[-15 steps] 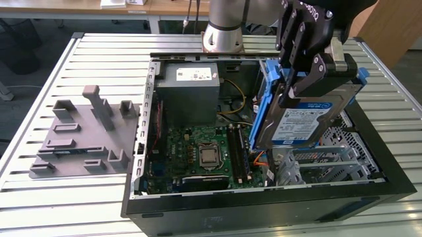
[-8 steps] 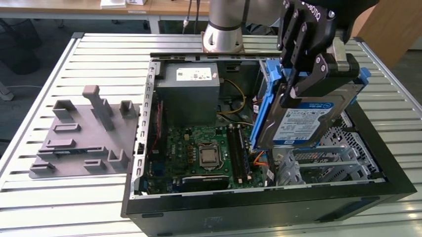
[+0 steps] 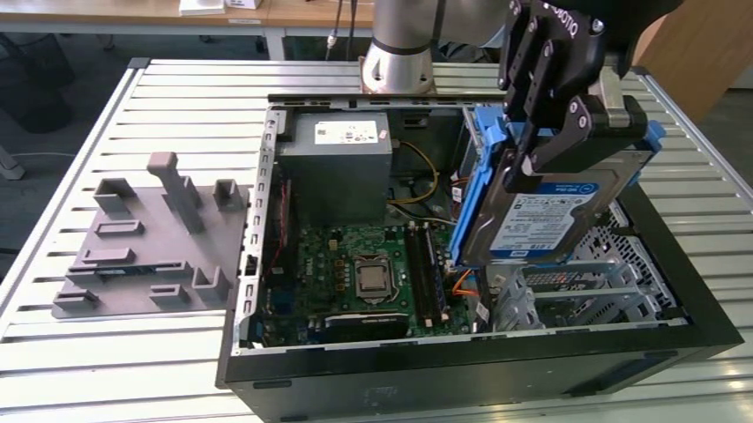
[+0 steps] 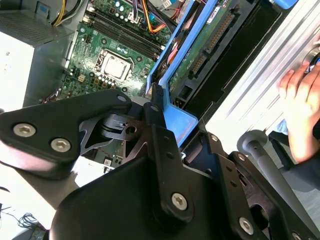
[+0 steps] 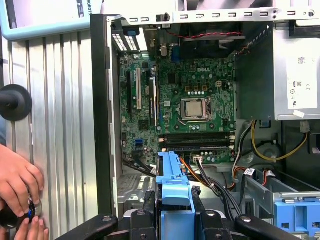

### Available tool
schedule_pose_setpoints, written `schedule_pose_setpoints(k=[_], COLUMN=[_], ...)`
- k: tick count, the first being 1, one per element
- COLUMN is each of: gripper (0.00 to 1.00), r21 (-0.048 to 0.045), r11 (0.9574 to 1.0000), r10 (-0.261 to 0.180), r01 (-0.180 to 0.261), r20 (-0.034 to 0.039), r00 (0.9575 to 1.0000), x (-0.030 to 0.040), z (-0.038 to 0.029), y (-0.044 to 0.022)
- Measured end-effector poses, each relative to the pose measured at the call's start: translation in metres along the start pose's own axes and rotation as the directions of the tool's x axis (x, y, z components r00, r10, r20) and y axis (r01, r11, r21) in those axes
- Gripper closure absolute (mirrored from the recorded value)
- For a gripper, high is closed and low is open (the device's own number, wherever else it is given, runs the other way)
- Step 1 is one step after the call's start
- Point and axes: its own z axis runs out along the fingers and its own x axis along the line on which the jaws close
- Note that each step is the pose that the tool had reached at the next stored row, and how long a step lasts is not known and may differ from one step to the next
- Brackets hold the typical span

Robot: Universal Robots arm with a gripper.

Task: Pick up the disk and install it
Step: 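Insert the disk into the insertion slot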

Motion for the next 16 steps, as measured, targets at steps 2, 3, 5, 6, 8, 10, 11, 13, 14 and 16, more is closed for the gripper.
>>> schedule_pose_setpoints(k=[2,3,5,6,8,10,11,13,14,16], gripper=[0.64,0.64,0.64,0.64,0.64,0.64,0.64,0.64,0.64,0.64], r21=[0.0,0.0,-0.0001,-0.0001,-0.0001,0.0,-0.0001,-0.0001,0.0,-0.0001], r11=[1.0,1.0,1.0,1.0,1.0,1.0,1.0,1.0,1.0,1.0], r10=[0.0,0.0,0.0,0.0,0.0,0.0,0.0,0.0,0.0,0.0], r01=[0.0,0.0,0.0,0.0,0.0,0.0,0.0,0.0,0.0,0.0], r20=[-0.0001,-0.0001,-0.0001,-0.0002,0.0,0.0,0.0,-0.0001,0.0,-0.0001], r00=[1.0,1.0,1.0,1.0,1.0,1.0,1.0,1.0,1.0,1.0], x=[-0.0001,-0.0001,0.0001,0.0004,0.0014,0.0025,0.0029,0.0031,0.0032,0.0033], z=[-0.0001,0.0,0.0,-0.0001,0.0,0.0,0.0,0.0,0.0,0.0], y=[-0.0004,-0.0006,-0.0007,-0.0007,-0.0007,-0.0008,-0.0008,-0.0011,-0.0016,-0.0028])
